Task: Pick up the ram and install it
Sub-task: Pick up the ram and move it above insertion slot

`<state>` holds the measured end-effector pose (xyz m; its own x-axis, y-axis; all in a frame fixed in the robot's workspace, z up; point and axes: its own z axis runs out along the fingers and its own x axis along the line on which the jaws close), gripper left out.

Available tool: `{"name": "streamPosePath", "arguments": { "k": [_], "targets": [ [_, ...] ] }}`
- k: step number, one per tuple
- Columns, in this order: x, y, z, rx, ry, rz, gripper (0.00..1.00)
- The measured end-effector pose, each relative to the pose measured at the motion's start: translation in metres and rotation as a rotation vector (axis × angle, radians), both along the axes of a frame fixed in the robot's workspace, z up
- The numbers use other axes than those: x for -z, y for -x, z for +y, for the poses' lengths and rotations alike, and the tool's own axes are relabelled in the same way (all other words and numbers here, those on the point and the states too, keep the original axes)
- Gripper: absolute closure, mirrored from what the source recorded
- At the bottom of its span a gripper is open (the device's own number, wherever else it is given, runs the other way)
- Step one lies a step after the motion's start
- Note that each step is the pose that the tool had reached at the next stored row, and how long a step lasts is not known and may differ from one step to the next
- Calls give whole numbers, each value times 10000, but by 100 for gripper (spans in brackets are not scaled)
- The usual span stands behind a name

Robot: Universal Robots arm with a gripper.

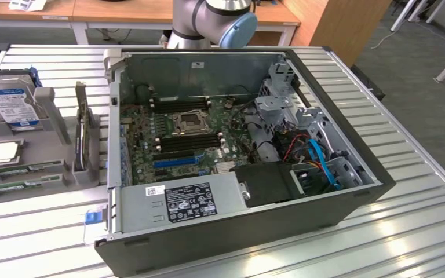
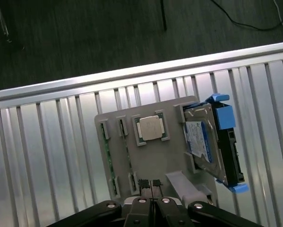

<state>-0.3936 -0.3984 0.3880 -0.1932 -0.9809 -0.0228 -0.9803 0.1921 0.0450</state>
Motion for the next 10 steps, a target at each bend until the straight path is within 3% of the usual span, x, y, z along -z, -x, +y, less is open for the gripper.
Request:
{"name": "streamPosePath", "arguments": {
  "k": [10],
  "targets": [
    [0,0,0,-826,1,0,90]
  ]
}}
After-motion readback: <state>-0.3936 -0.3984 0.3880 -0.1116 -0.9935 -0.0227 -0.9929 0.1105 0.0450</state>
